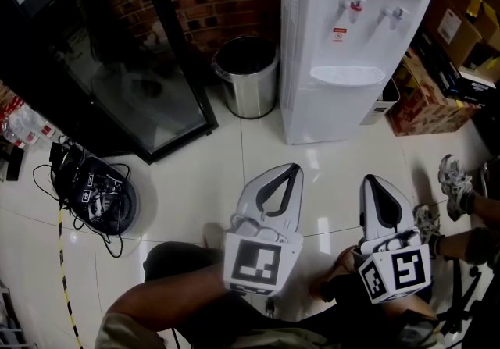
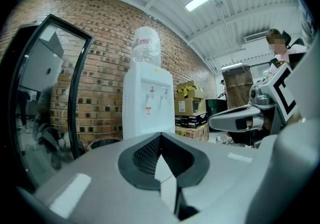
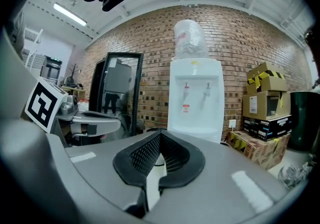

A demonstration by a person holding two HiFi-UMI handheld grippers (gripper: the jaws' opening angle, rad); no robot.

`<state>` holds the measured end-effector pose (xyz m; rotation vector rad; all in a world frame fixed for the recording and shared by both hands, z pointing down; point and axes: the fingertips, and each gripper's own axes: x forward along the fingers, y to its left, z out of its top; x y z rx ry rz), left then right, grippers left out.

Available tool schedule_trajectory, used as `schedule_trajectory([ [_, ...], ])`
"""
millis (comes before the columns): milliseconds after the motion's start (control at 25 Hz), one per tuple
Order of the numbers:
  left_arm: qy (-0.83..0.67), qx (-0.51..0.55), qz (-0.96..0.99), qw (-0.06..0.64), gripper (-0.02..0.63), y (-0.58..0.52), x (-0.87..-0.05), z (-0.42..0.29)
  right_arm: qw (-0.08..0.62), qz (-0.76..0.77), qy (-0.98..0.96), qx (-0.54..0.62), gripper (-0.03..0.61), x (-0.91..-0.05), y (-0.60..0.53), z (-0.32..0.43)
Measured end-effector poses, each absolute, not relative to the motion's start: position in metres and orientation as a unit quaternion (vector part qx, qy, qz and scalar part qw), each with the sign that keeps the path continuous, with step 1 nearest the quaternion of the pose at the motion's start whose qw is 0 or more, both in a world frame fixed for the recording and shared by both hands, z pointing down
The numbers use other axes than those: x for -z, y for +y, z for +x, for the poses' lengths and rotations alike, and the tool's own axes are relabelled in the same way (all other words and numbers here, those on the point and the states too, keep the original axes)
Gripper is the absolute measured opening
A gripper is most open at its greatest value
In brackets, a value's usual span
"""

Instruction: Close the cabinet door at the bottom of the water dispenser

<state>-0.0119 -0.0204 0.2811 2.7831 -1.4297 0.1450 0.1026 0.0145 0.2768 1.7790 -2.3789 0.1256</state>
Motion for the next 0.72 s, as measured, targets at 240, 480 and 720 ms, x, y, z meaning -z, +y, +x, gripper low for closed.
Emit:
schedule_trajectory([
  [240, -0.457, -0.043, 0.888, 0.007, 0.000, -0.0216, -0.2809, -0.0088, 0.080, 0.606, -0.790, -0.044, 0.000, -0.2756, 0.0120, 0.1111],
  [480, -0.459, -0.044, 0.887, 0.005, 0.000, -0.0222, -0.2813, -0.0074, 0.082, 0.599, -0.796, -0.042, 0.000, -0.2777, 0.0106, 0.1060],
  [720, -0.461, -0.043, 0.886, 0.012, 0.000, -0.0248, -0.2831, -0.0066, 0.083, 0.598, -0.796, -0.042, 0.000, -0.2782, 0.0075, 0.1049],
])
